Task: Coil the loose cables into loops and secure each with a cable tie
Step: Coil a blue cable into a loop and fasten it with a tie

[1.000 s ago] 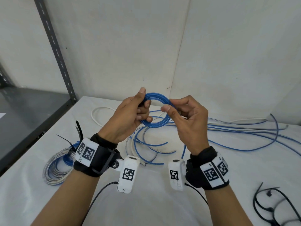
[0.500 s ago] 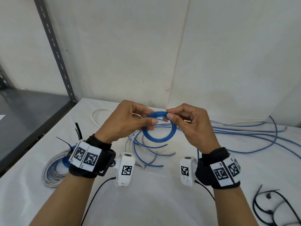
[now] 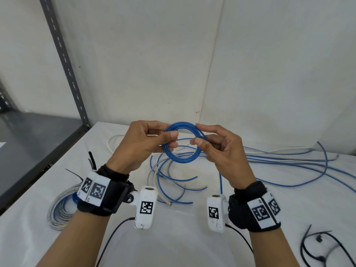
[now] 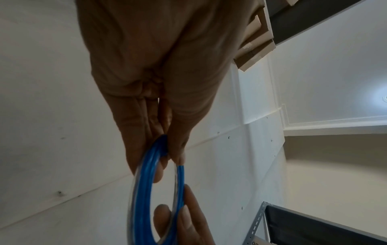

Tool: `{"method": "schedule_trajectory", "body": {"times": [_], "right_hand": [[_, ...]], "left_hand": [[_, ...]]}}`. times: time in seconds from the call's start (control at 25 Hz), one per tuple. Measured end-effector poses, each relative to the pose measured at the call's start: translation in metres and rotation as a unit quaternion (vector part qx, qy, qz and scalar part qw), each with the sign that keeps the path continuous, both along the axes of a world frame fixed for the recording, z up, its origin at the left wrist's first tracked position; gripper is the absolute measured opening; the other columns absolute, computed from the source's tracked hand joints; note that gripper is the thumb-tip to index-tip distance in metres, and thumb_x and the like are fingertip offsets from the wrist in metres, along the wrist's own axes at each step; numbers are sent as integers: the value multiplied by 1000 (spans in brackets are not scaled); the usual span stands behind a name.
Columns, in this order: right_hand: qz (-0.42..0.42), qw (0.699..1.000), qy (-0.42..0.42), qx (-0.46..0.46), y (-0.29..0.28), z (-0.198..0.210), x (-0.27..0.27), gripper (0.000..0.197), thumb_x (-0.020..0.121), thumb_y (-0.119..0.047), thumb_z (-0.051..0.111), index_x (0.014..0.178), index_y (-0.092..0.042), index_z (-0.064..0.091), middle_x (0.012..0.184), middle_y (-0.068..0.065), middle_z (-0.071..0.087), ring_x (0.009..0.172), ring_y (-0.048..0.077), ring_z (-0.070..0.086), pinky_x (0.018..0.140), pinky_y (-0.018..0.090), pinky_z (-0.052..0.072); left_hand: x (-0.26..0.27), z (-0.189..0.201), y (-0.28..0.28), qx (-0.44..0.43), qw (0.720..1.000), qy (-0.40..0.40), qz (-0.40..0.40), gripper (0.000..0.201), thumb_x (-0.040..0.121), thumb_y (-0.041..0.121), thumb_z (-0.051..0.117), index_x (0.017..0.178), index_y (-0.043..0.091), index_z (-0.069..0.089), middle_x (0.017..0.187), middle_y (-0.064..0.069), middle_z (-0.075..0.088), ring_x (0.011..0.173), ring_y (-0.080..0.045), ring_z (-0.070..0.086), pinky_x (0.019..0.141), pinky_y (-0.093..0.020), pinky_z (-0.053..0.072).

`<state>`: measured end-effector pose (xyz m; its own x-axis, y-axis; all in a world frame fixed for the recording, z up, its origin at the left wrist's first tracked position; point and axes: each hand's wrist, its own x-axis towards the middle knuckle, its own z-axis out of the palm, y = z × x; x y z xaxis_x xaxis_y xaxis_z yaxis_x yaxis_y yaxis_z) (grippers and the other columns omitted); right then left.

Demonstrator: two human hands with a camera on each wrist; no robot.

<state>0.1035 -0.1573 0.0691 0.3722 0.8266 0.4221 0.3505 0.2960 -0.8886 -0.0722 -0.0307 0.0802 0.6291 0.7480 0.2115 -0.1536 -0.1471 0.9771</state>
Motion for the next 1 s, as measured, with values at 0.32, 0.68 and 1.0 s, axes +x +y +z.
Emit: {"method": "schedule_trajectory", "body": {"times": [0.32,0.68,1.0], "right_hand": [[55,994,-89,-36,-2,-3,5,30,93,-7,71,119,-21,74,103,-4,78,93,18,74,82,35,59],[20,1000,-19,14,0,-4,7,20,95,-6,67,113,-10,75,97,3,79,71,1,66,62,13,47],[-20,996,64,61,10,-9,-17,15,90,-11,74,105,-12,72,97,6,79,86,14,74,63,14,48]], "left_hand": [[6,0,-8,-7,988,119,-98,59,95,55,49,117,4,69,73,-7,69,69,-21,68,78,-33,61],[12,2,-6,-57,995,76,-7,51,107,49,35,76,11,50,56,8,26,45,-8,29,56,-27,43],[22,2,-12,-189,977,-100,4,50,109,47,32,75,12,47,61,3,15,47,-10,19,49,-22,39]]}}
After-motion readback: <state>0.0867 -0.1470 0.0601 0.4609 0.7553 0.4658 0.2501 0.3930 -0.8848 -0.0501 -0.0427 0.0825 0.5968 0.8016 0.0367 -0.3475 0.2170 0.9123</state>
